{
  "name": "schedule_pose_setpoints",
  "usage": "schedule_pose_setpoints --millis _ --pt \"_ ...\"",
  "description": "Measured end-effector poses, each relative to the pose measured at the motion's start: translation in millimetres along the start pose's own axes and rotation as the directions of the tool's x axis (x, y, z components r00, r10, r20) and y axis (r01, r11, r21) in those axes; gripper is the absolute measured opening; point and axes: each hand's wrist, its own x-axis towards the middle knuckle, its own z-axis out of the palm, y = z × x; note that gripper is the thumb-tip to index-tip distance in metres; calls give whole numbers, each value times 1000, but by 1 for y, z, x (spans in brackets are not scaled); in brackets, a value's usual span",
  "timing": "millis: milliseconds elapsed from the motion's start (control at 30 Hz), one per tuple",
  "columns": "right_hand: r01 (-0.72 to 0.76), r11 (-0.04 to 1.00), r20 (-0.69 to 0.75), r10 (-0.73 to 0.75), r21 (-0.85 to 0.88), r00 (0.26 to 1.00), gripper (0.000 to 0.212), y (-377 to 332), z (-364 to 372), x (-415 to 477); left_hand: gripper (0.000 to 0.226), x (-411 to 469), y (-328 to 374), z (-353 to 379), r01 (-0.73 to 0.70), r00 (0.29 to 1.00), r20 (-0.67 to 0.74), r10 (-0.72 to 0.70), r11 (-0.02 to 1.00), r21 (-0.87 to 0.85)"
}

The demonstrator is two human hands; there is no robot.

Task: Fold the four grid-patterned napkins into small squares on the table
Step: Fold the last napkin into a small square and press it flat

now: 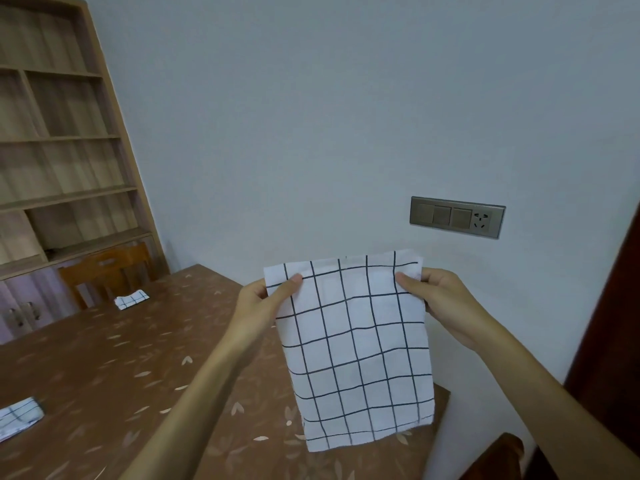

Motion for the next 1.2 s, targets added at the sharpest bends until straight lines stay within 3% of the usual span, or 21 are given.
schedule_pose_setpoints --millis 133,333,433,533,600,700,833,933,1000,1033,1100,1133,1200 --pt "22 999 36 -23 23 999 17 -6 5 0 27 -4 5 -2 -57 997 -45 59 997 46" --pt "55 998 -34 -55 -7 998 25 -11 12 -3 50 -6 8 -6 -108 992 -61 112 992 72" --pt "60 998 -42 -62 -32 997 36 -11 12 -2 58 -3 6 -9 -243 962 -78 260 952 185" --pt "79 996 -54 -81 -28 995 35 -13 15 -4 44 0 1 -11 -388 881 -138 453 857 339" --pt "113 993 -80 -115 -25 990 37 -14 18 -4 32 2 -2 -11 -397 839 -223 496 838 373" --pt "191 981 -134 -191 -12 972 49 -14 24 -3 34 -1 -7 -5 -389 830 -279 482 860 329" --pt "212 976 -137 -204 50 969 45 -16 29 0 36 -5 -19 4 -320 911 -225 346 936 144" --pt "229 970 -98 -237 -84 967 31 -15 29 2 56 -2 -26 4 -342 907 -197 371 925 168" --pt "292 893 -155 -360 -343 920 47 -16 29 -1 49 0 -24 5 -363 894 -189 407 904 228" --pt "346 803 -146 -465 -485 873 53 -20 29 -4 45 0 -20 8 -364 893 -173 416 892 268" --pt "462 609 11 -597 -644 802 57 -23 32 -7 44 -3 -12 17 -375 892 -113 438 855 358" --pt "502 582 112 -575 -640 810 58 -26 37 -8 41 -4 -11 21 -391 887 -80 455 831 395" --pt "530 652 262 -467 -542 844 57 -30 51 -9 30 -6 -11 30 -417 880 -14 474 787 455"
